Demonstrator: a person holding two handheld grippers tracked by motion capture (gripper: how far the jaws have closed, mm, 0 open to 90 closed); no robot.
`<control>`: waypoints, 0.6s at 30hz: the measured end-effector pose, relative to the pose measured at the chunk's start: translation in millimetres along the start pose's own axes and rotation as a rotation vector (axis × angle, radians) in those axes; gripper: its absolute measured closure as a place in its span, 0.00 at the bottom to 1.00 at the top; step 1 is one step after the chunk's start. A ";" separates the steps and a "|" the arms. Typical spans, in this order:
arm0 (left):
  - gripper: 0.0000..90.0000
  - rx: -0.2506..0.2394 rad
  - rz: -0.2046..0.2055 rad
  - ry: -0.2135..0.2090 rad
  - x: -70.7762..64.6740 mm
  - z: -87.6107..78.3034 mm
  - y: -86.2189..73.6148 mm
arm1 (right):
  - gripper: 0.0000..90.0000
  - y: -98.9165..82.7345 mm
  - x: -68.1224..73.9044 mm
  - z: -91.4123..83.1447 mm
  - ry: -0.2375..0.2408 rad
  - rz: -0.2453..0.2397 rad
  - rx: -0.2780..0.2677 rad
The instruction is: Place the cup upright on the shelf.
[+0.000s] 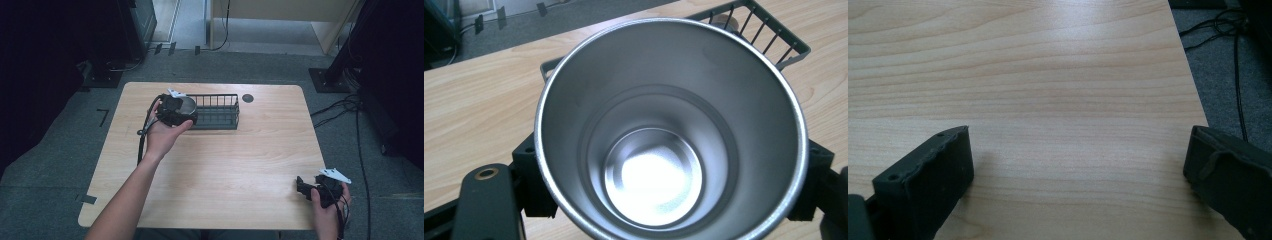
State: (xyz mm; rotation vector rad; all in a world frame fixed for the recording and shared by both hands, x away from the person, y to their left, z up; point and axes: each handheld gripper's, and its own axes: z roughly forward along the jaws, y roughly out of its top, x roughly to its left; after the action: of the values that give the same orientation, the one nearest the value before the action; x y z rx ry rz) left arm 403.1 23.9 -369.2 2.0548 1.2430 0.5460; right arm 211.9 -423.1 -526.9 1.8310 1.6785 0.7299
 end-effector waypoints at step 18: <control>0.21 -0.008 0.012 0.017 9.9 27.8 34.4 | 0.00 0.0 -0.1 0.0 0.000 -0.001 0.000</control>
State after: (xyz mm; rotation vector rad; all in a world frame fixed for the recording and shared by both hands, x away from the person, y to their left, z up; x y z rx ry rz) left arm 446.6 12.5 -363.4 2.0565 1.2372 0.5737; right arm 211.9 -423.2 -527.0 1.8302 1.6796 0.7293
